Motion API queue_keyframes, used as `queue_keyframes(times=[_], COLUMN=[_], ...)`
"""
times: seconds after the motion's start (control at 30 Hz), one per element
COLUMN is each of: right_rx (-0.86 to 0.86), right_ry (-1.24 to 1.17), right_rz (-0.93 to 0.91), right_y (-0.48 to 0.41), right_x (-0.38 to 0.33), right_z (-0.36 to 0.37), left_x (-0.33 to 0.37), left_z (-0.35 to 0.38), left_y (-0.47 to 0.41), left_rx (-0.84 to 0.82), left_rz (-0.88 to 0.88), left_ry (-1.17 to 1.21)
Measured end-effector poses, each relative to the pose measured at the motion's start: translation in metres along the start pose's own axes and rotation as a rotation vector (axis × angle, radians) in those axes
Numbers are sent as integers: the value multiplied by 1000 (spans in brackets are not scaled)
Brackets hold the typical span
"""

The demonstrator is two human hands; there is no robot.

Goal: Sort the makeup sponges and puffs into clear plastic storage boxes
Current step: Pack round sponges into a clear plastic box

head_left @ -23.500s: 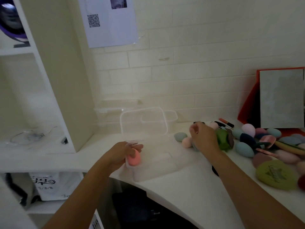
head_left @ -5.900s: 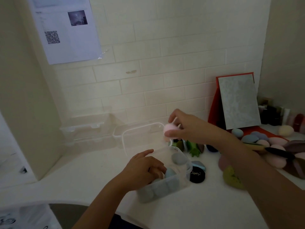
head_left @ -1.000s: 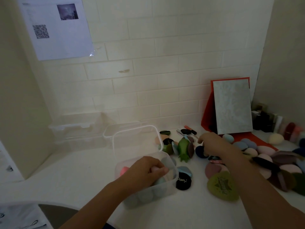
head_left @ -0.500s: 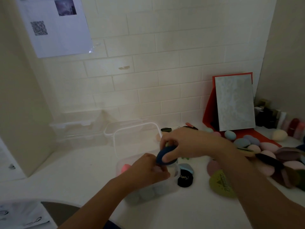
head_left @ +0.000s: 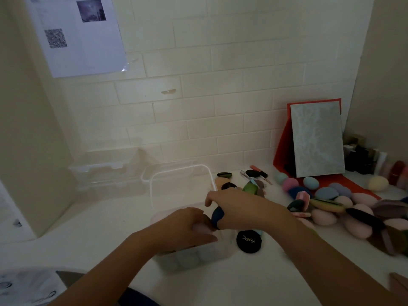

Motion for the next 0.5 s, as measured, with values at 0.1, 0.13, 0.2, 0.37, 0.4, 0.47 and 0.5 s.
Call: queue_keyframes(times=[0.1, 0.13, 0.2, 0.37, 0.4, 0.47, 0.5], right_rx=[49, 68, 105, 97, 51, -32, -47], right_ry=[-69, -83, -179, -331, -371, -491, -529], right_rz=[-45, -73, -152, -222, -199, -153, -137], right_y=[0, -2, -3, -9, -12, -14, -15], right_x=[-1, -3, -12, -19, -15, -6, -3], right_z=[-11, -13, -17, -11, -5, 7, 11], left_x=[-7, -9, -8, -5, -5, -8, -10], left_z=[-3, -3, -4, -4, -4, -3, -2], left_y=[9, 10, 12, 12, 11, 9, 8], left_rx=[34, 55, 102, 107, 107, 108, 104], left_rz=[-28, -34, -10, 22, 20, 13, 11], left_ry=[41, 88, 189, 397, 382, 359, 339])
Point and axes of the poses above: each hand's wrist, its own y-axis away from the middle knuckle, its own z-axis out of the palm, x = y × z, the point moved 9 cm from there along -y, towards the middle knuckle, and after that the axes turned 10 degrees about -y, right-handed, at the moved point
